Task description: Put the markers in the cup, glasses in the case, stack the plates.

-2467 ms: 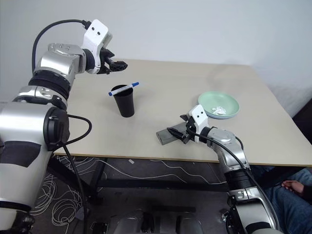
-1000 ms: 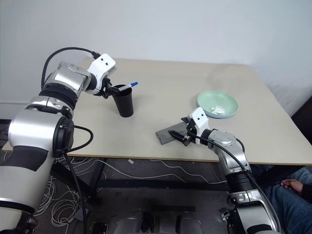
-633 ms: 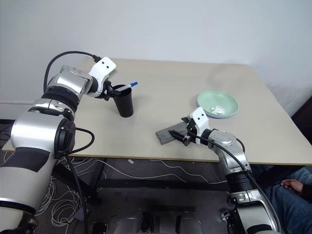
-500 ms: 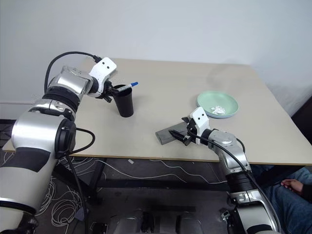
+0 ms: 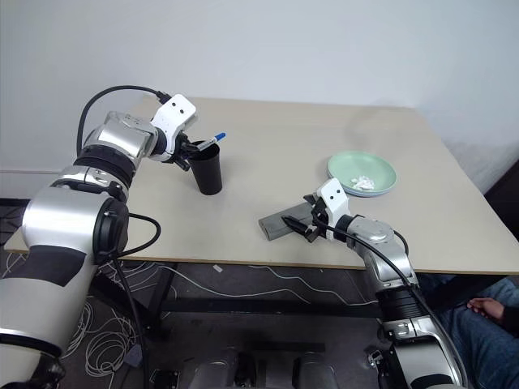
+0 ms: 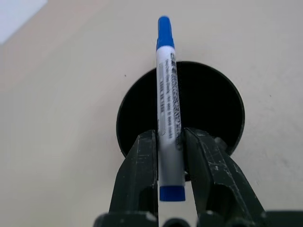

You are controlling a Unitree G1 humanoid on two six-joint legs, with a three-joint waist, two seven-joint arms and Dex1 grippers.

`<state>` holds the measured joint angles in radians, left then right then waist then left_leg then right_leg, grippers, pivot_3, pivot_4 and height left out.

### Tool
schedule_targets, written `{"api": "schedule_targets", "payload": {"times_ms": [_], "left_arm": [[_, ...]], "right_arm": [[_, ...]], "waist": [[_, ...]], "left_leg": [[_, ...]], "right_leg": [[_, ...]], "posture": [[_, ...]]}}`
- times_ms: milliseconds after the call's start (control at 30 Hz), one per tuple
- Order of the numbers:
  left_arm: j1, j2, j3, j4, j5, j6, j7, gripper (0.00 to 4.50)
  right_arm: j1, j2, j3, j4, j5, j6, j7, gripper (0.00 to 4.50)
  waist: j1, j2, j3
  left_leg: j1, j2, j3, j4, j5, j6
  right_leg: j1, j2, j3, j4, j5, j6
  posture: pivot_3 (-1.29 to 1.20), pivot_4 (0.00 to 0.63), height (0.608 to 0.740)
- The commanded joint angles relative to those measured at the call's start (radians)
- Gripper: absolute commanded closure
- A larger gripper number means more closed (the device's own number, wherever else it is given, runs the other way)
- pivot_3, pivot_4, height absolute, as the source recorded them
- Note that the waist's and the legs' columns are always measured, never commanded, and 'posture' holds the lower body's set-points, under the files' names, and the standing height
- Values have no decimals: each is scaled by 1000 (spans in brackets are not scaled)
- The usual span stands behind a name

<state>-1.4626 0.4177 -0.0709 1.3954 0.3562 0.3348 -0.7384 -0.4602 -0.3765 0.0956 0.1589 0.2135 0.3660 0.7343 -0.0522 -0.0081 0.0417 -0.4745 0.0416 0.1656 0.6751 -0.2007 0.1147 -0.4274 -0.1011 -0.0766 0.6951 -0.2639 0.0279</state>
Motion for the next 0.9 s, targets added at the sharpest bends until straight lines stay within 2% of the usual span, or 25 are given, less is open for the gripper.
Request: {"api": "schedule_targets", "payload": {"times_ms": [33,433,567,900], "left_arm": [[-9,6,11,-21,-17,-20,3,3589],[21,9,12,-21,-21,-12,27,3589],[26,9,15,-20,-27,-12,36,4278],[9,-1,37,-23,-44,-21,43,4276]], "right_arm": [[-14,-7,-27,-41,10,-11,-5,0],[-28,-8,-24,-23,8,-17,4,0],[-20,-9,-24,-30,8,-16,2,0],[-16,-8,-23,-35,7,-15,-1,0]], "waist": [[0,0,0],[0,0,0],[0,0,0],[0,0,0]], "left_leg": [[0,0,0,0,0,0],[0,0,1,1,0,0],[0,0,1,1,0,0],[0,0,1,1,0,0]], "right_leg": [[0,0,0,0,0,0],[0,0,0,0,0,0],[0,0,0,0,1,1],[0,0,0,0,1,0]], "posture": [[0,0,734],[0,0,734],[0,0,734],[0,0,734]]}}
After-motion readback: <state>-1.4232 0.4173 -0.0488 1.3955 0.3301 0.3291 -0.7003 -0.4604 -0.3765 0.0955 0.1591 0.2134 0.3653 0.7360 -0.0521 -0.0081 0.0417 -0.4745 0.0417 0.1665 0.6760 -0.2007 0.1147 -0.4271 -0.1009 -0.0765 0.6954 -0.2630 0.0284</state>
